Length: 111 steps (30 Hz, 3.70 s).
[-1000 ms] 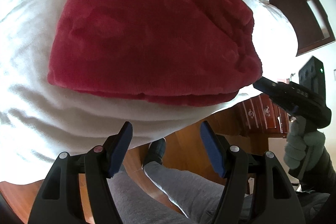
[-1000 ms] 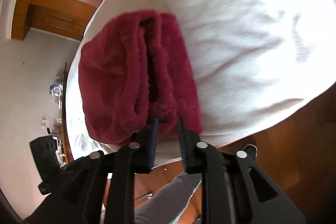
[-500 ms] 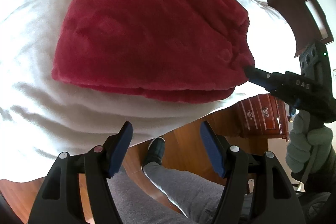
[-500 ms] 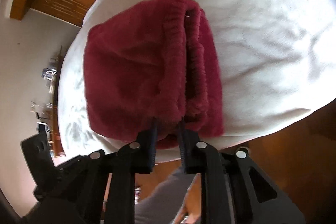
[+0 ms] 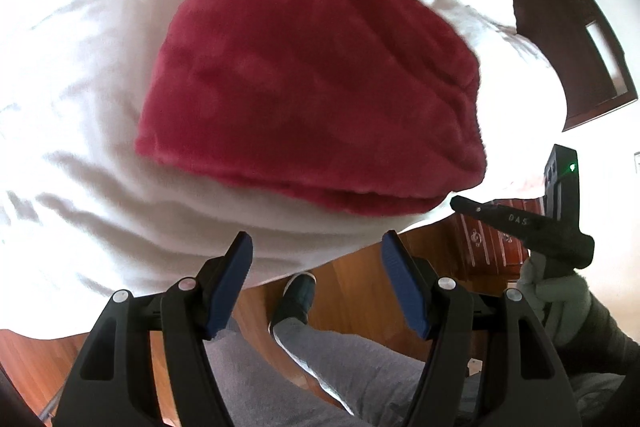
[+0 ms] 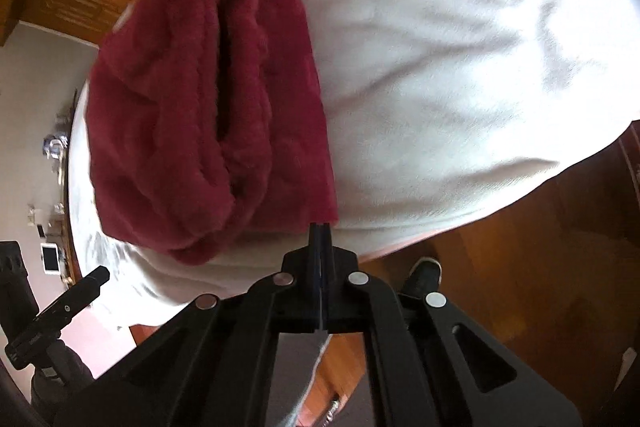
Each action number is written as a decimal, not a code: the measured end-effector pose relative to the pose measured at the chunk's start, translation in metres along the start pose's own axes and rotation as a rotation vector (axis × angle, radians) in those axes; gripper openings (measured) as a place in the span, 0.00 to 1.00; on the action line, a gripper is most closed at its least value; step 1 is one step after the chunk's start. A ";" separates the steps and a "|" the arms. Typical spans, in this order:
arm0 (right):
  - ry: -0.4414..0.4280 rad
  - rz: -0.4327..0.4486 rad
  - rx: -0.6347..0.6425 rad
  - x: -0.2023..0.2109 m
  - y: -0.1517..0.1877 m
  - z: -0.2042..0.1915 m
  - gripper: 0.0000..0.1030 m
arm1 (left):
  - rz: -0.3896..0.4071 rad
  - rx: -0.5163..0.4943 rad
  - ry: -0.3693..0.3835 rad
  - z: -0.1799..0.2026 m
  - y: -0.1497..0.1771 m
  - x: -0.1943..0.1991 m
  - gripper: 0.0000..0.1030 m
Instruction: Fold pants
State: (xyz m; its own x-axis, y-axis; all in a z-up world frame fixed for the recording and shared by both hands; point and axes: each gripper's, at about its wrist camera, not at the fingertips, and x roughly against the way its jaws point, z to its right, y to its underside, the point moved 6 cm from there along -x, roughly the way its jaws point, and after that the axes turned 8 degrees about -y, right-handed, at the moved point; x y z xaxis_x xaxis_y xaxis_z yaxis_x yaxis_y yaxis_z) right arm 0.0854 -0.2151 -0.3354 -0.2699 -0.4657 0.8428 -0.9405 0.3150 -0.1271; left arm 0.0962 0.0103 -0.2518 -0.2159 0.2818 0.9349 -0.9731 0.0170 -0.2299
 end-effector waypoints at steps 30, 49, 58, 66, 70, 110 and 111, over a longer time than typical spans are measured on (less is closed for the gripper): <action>0.142 0.032 0.209 -0.031 -0.046 -0.064 0.30 | 0.077 -0.303 -0.191 0.024 -0.081 -0.023 0.65; 0.167 0.010 0.015 -0.067 -0.065 -0.043 0.44 | 0.197 -0.515 -0.269 0.030 -0.152 -0.017 0.65; 0.144 0.019 -0.028 -0.062 -0.064 -0.046 0.49 | 0.198 -0.566 -0.264 0.024 -0.166 -0.021 0.72; 0.088 0.031 -0.049 -0.047 -0.069 -0.054 0.56 | 0.176 -0.583 -0.253 0.014 -0.173 -0.028 0.76; 0.055 0.087 -0.093 -0.030 -0.077 -0.047 0.66 | 0.159 -0.589 -0.256 0.008 -0.177 -0.034 0.76; -0.116 0.037 -0.218 -0.073 -0.113 -0.041 0.76 | -0.075 -0.135 0.117 -0.074 -0.186 -0.069 0.87; -0.124 0.032 -0.220 -0.069 -0.111 -0.037 0.76 | -0.087 -0.117 0.133 -0.076 -0.186 -0.073 0.88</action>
State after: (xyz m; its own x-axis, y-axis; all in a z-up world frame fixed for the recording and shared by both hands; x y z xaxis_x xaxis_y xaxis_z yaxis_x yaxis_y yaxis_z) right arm 0.2163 -0.1869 -0.3603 -0.3353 -0.5462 0.7676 -0.8669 0.4978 -0.0245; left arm 0.2995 0.0592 -0.2978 -0.1108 0.3986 0.9104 -0.9699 0.1566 -0.1866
